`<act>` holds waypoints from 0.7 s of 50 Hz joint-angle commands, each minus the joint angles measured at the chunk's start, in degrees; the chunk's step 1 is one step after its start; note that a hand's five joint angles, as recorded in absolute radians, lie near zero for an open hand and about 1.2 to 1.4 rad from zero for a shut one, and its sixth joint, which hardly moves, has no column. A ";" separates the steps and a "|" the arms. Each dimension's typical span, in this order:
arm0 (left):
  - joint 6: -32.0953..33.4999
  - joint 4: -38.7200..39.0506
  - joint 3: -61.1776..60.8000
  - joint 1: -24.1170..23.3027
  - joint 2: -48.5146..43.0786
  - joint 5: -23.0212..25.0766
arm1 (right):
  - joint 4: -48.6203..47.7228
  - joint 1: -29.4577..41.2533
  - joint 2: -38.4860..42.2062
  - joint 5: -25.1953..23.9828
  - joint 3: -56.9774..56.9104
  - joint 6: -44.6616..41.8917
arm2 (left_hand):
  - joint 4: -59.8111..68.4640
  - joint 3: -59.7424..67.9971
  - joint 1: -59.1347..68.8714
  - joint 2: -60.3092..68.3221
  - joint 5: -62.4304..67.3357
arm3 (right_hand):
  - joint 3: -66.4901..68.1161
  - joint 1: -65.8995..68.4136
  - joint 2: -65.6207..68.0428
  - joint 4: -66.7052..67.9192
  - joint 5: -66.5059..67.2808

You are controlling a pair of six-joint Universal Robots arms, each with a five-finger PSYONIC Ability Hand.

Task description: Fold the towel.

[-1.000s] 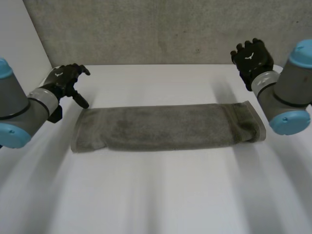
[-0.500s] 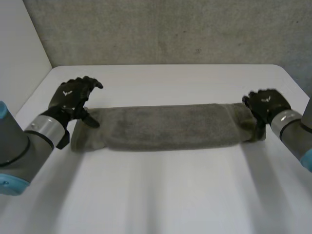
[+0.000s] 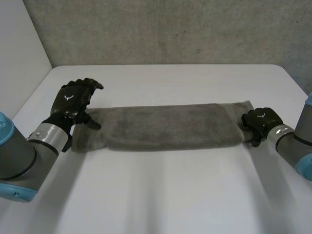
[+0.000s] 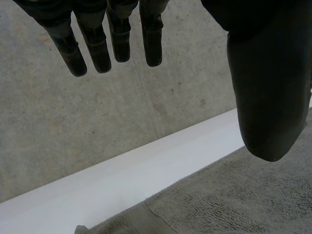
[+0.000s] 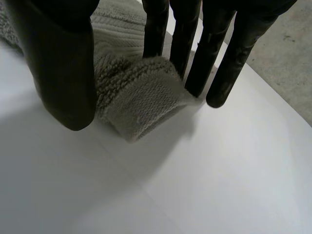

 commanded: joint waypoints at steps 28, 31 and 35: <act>-0.12 2.12 -0.89 0.64 0.04 -3.53 | 6.57 -16.81 -1.52 5.97 -13.87 -7.64 | -4.44 -4.49 -4.80 -3.59 -1.86 | 39.85 39.45 39.36 39.95 39.80; -0.12 2.12 -0.89 0.64 0.04 -3.53 | 8.33 -14.88 -3.27 7.29 -17.65 -7.64 | -4.44 -4.49 -4.80 -3.59 -1.86 | 39.85 39.45 39.36 39.95 39.80; -0.04 2.12 -0.89 0.55 -0.05 -3.53 | 8.87 -4.46 -6.26 8.00 -21.08 -7.55 | -4.44 -4.49 -4.80 -3.59 -1.86 | 39.85 39.45 39.36 39.95 39.80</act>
